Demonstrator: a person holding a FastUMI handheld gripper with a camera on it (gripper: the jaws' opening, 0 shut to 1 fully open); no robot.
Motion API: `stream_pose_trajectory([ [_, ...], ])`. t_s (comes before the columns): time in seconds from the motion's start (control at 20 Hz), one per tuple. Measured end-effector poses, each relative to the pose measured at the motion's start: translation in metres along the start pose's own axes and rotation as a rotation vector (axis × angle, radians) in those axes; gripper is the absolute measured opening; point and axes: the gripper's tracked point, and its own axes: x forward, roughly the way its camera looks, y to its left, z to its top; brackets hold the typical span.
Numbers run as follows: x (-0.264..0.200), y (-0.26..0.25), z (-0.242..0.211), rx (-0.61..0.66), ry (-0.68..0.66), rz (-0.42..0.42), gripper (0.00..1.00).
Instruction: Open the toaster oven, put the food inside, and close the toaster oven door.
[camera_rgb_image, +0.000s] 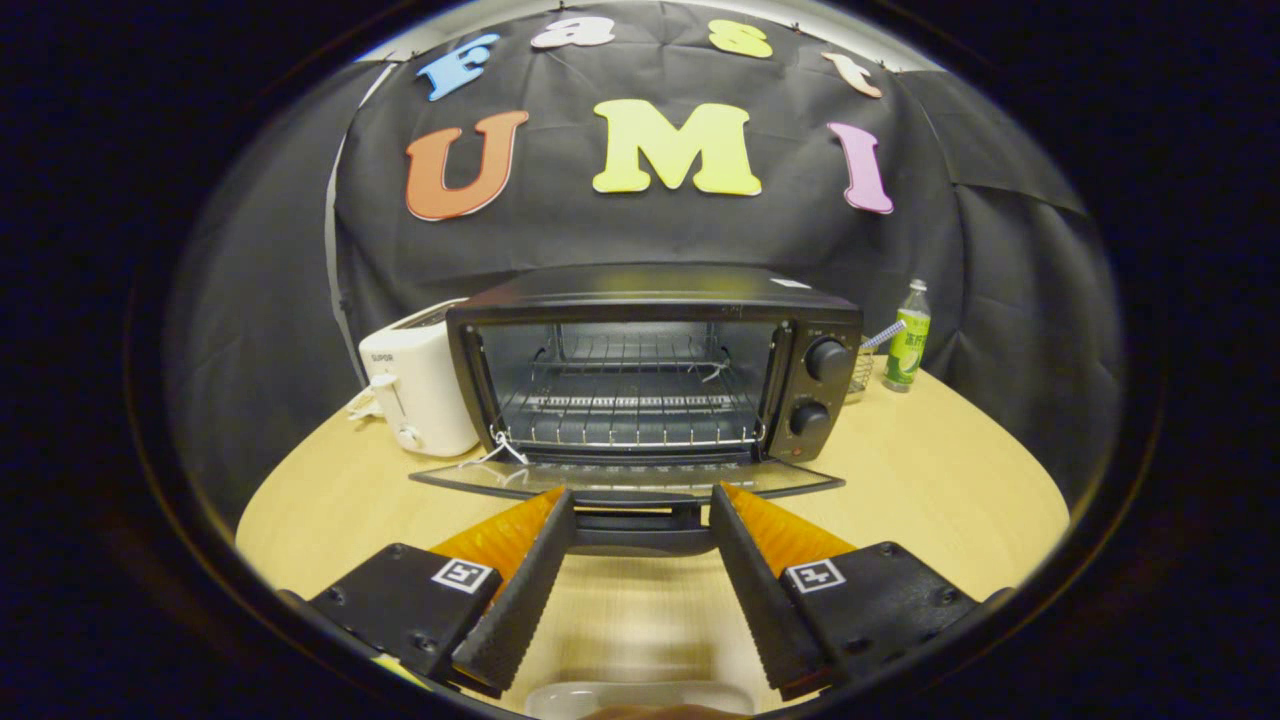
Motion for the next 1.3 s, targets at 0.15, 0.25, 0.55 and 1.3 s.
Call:
stream_pose_trajectory([
  [0.15, -0.002, -0.004, -0.025, 0.048, 0.054, 0.004, 0.89],
  [0.25, -0.001, -0.008, -0.039, 0.073, 0.096, 0.006, 0.88],
  [0.55, -0.026, -0.016, -0.043, 0.096, 0.088, 0.025, 0.86],
  [1.3, -0.141, -0.005, -0.155, -0.038, 0.029, 0.001, 0.85],
])
